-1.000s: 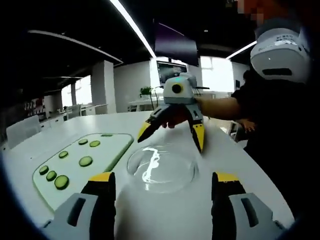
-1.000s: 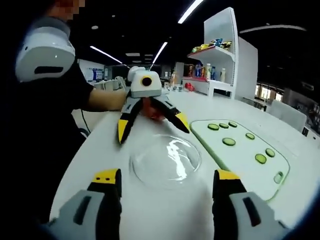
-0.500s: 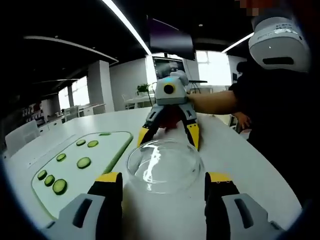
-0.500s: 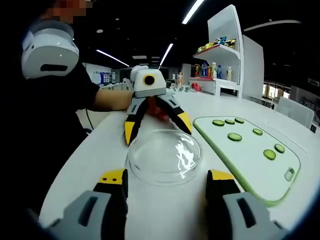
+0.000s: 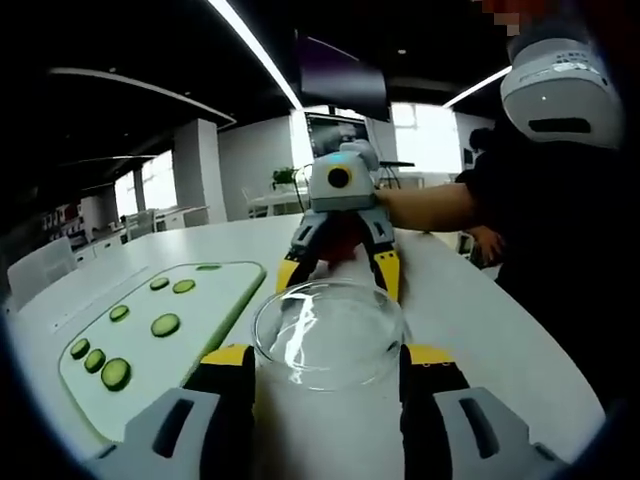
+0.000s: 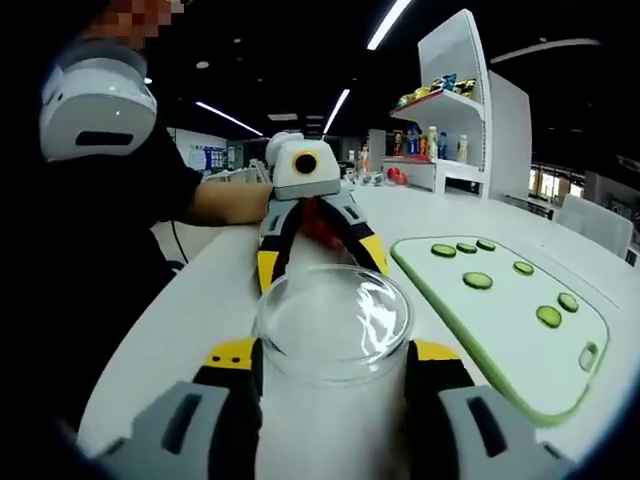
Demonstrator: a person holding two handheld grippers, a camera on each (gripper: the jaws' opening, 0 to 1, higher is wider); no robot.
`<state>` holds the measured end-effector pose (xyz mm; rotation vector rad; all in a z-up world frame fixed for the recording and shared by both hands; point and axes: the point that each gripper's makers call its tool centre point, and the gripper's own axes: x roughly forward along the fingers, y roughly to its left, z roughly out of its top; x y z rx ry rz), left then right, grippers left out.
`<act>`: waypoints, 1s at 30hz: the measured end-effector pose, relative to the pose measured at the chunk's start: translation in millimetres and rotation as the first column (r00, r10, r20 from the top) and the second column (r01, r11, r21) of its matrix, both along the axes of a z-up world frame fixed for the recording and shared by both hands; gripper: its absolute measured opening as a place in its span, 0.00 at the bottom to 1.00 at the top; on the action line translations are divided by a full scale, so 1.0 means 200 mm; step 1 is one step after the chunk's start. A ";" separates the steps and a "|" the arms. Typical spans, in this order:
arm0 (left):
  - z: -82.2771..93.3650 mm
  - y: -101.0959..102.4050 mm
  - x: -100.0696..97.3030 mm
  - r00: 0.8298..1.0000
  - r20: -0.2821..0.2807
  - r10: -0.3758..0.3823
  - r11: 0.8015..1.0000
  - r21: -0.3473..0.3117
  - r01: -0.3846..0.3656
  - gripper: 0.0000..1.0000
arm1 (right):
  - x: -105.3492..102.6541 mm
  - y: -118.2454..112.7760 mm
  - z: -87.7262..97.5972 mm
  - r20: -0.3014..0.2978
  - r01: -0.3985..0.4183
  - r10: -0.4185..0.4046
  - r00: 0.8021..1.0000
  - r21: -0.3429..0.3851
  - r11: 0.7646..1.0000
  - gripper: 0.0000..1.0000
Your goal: Open the petri dish lid, add cucumber slices into the petri dish, and close the lid
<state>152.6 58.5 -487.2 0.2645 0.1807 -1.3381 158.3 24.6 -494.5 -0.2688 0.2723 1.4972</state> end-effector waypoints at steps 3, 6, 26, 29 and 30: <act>0.00 0.00 0.00 1.000 -0.004 0.007 1.000 0.001 -0.007 0.57 | 0.00 0.00 0.00 -0.003 -0.002 0.002 1.000 0.002 1.000 0.55; 0.00 0.00 0.00 1.000 -0.006 0.012 1.000 0.002 -0.012 0.57 | 0.00 0.00 0.00 -0.001 0.002 -0.002 1.000 0.000 1.000 0.55; 0.09 0.00 0.03 0.999 -0.030 0.036 0.995 -0.090 -0.039 0.58 | 0.02 0.00 0.09 -0.002 0.020 -0.020 1.000 0.030 0.999 0.55; 0.10 0.01 0.03 0.999 -0.030 0.038 0.995 -0.094 -0.041 0.58 | 0.02 0.01 0.10 -0.001 0.018 -0.018 1.000 0.029 0.999 0.55; 0.11 0.01 0.04 0.999 -0.030 0.039 0.994 -0.097 -0.042 0.58 | 0.03 0.01 0.10 0.000 0.018 -0.018 1.000 0.030 0.999 0.55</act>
